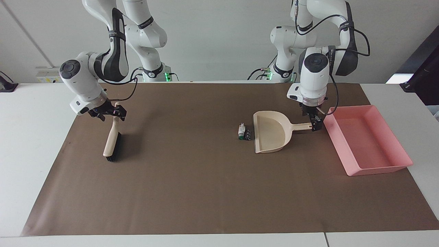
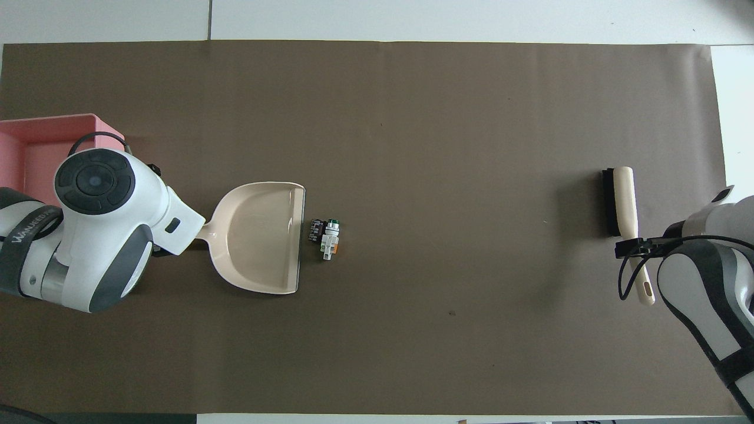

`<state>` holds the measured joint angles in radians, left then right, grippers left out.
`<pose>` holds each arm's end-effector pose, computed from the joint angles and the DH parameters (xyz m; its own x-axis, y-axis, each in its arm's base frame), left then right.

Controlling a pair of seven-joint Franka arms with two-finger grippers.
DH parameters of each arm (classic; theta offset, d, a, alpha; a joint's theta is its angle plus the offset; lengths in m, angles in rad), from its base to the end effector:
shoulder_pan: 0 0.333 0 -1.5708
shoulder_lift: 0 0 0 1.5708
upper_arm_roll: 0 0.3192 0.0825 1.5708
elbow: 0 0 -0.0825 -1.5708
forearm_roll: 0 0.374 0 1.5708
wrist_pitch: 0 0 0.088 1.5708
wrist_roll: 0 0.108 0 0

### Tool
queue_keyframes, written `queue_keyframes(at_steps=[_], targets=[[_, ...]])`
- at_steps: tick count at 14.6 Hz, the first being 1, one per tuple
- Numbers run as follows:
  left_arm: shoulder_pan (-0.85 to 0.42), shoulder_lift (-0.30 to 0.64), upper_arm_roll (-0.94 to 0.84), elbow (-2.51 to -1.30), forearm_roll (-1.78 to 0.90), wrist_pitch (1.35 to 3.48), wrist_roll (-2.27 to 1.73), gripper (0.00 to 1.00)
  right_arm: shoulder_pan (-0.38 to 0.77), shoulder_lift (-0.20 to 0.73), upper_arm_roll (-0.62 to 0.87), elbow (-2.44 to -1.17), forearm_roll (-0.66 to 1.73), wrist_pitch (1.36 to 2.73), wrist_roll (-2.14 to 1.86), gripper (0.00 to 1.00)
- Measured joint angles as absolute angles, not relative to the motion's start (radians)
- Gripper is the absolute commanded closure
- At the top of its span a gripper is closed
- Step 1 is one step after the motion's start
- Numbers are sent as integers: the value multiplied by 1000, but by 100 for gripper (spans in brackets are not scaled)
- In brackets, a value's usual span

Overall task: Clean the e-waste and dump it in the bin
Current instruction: 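Grasp the dustpan handle with the left gripper while the right gripper grasps the brush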

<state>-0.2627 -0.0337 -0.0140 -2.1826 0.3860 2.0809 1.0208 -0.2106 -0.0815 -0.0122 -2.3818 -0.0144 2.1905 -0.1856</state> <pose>0.4983 -0.1215 0.4090 0.0811 -0.9438 -0.3205 -0.9950 -0.0579 -0.0814 0.4541 -0.1034 0.3531 0.9936 -0.0273 -0.1095 -0.0287 -0.9995 -0.0107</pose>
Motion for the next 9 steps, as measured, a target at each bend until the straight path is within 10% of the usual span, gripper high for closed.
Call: queue_keyframes(at_steps=[9], targets=[[-272,-13,-14,-2312,439,2191,1021,13,-210,-82,-10,-2407,2,2202,-186,27]])
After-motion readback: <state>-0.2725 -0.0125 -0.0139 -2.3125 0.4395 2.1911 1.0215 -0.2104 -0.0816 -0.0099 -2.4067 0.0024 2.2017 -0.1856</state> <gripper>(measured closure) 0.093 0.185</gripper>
